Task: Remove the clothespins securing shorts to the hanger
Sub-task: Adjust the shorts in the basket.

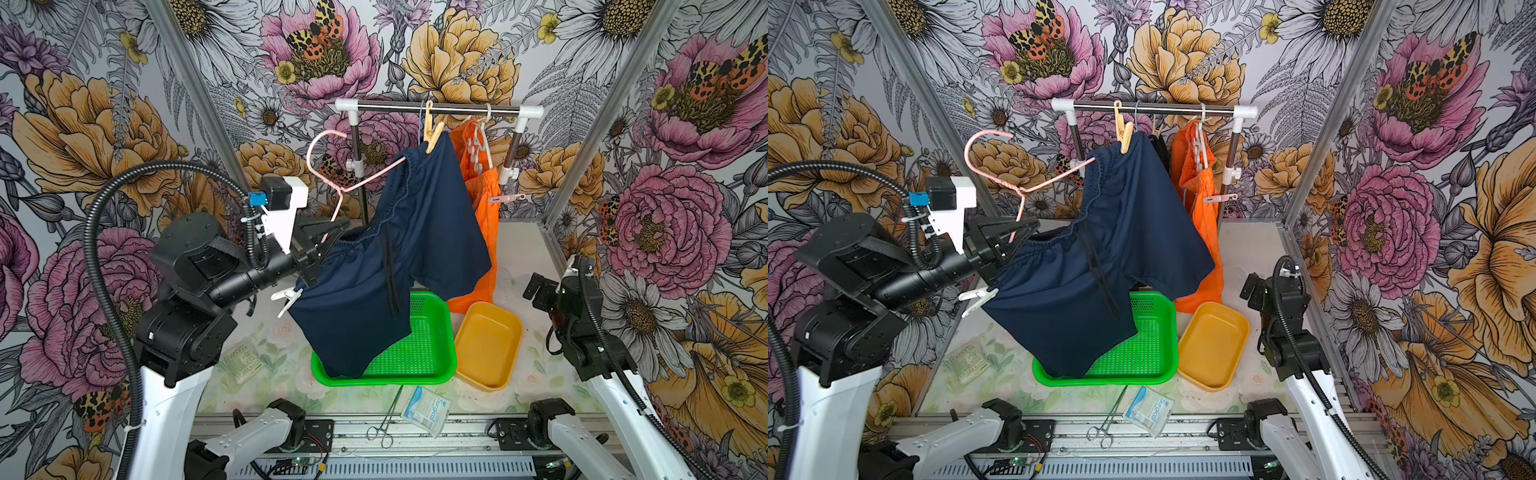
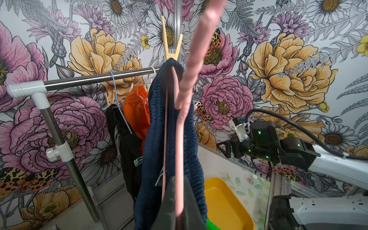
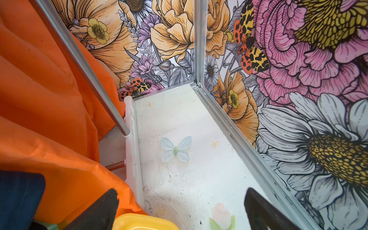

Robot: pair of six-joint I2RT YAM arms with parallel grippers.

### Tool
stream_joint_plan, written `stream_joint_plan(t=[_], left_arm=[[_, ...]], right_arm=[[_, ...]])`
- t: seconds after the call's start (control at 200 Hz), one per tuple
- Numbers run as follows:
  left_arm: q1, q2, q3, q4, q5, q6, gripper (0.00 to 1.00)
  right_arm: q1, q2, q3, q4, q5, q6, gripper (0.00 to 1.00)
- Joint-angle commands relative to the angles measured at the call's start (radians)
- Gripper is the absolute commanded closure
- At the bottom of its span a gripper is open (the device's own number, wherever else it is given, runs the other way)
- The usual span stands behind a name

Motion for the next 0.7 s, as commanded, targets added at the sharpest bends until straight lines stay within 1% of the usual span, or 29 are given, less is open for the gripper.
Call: stream_joint_plan(t=[0.0, 0.165, 0.34, 0.385, 0.485, 0.695], left_arm=[[0.011, -0.128, -0.063, 0.144, -0.005, 0.047, 1.00], [0.016, -0.279, -0.198, 0.147, -0.036, 0.101, 1.00], [0.010, -0.385, -0.282, 0.139, -0.034, 0.148, 1.00], [0.005, -0.399, -0.290, 0.126, -0.037, 0.158, 1.00], [-0.004, -0.409, -0.305, 0.087, -0.045, 0.170, 1.00], [-0.010, -0.368, -0.351, 0.057, -0.006, 0.173, 1.00]], right_arm=[[0.006, -0.011, 0.032, -0.026, -0.006, -0.022, 0.00], [0.007, 0.010, 0.077, -0.034, -0.092, -0.011, 0.02], [0.017, 0.031, 0.130, -0.051, -0.222, 0.024, 0.11], [0.019, 0.032, 0.137, -0.053, -0.244, 0.032, 0.13], [0.028, 0.031, 0.147, -0.057, -0.275, 0.048, 0.13], [0.037, 0.051, 0.181, -0.080, -0.293, 0.045, 0.13]])
